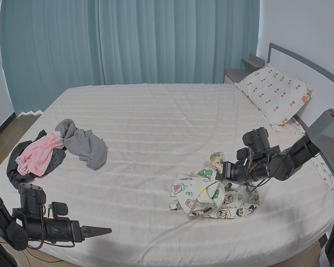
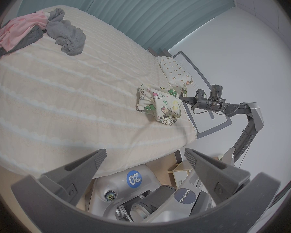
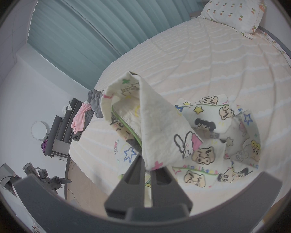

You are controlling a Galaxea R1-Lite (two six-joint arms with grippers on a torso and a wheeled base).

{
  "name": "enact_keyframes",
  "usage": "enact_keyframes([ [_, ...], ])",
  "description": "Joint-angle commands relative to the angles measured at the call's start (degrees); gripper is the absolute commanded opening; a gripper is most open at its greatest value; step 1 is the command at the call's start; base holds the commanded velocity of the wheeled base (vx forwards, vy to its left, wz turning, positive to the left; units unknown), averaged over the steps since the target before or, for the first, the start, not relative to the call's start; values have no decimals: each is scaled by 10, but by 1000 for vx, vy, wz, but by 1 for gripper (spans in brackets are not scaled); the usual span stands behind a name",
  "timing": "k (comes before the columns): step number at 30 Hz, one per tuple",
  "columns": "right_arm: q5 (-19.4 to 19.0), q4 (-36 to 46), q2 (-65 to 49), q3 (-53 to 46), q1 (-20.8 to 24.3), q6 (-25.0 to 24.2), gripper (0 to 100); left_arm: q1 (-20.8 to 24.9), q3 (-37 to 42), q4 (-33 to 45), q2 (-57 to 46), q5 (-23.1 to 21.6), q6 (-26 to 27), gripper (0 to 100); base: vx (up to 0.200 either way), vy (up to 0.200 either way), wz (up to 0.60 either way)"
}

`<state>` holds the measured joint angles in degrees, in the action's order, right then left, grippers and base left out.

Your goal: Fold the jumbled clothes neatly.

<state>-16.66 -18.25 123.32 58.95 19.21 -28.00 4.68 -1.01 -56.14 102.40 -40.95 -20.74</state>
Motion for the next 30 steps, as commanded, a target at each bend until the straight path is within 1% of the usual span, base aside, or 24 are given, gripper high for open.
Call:
enact_keyframes([
  [1,-22,3,15,-2,-41,14,0,0,8,0,0,0,0,100,0,0,0],
  [3,-25,4,24,1,-56,22,0,1,8,0,1,0,0,100,0,0,0],
  [4,-27,8,34,4,-71,38,0,1,8,0,0,0,0,100,0,0,0],
  [6,-30,15,45,5,-81,56,0,0,8,0,1,0,0,100,0,0,0],
  [7,-30,15,45,5,-81,56,0,0,8,0,1,0,0,100,0,0,0],
  [8,-40,23,55,8,-93,72,0,0,8,0,1,0,1,100,0,0,0],
  [10,-40,23,55,8,-93,72,0,0,8,0,1,0,1,100,0,0,0],
  [12,-43,37,77,34,-117,88,0,0,9,0,1,0,0,100,0,0,0],
  [18,-43,62,97,62,-140,127,0,1,9,0,2,0,1,100,0,0,0],
  [19,-43,63,99,66,-143,129,100,1,9,0,2,0,1,100,0,0,0],
  [25,-40,58,130,87,-163,131,100,0,9,0,3,0,1,100,0,0,0],
  [30,-43,52,101,83,-178,124,100,0,9,0,9,0,1,100,0,0,0],
])
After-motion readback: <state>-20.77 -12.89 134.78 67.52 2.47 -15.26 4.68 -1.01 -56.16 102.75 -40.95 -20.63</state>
